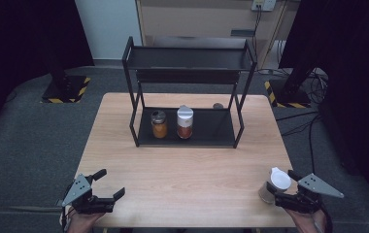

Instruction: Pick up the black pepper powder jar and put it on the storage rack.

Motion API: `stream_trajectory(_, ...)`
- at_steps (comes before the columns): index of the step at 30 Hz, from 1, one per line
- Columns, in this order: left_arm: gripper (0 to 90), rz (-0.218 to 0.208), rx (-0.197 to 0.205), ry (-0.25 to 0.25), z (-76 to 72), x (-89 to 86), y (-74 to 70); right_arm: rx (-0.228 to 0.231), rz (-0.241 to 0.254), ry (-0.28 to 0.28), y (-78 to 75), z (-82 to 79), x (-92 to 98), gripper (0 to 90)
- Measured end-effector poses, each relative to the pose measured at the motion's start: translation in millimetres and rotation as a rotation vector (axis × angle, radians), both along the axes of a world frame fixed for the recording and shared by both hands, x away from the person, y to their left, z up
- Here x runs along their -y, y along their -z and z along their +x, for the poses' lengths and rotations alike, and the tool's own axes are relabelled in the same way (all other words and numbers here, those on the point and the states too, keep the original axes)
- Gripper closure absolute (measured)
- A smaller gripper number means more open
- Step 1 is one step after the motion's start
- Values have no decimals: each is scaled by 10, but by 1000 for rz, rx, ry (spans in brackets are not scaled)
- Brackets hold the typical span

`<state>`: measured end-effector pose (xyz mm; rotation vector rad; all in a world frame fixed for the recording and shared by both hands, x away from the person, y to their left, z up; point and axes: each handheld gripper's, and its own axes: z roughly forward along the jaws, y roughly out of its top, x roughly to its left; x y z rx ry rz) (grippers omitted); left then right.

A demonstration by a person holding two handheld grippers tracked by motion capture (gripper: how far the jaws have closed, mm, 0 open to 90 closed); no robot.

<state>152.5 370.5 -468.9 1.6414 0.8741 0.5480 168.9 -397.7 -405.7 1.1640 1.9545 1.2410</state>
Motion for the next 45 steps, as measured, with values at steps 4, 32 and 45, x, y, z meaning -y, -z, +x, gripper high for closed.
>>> stream_trajectory(4,0,-3,1,0,0,-5,4,-7,-11,2,22,7,-23,158)
stream_trajectory(32,0,-20,-4,1,14,-31,27,-22,11,37,94,-12,-102,309)
stream_trajectory(45,0,-25,-3,1,14,-35,32,4,-7,10,-89,115,-347,309)
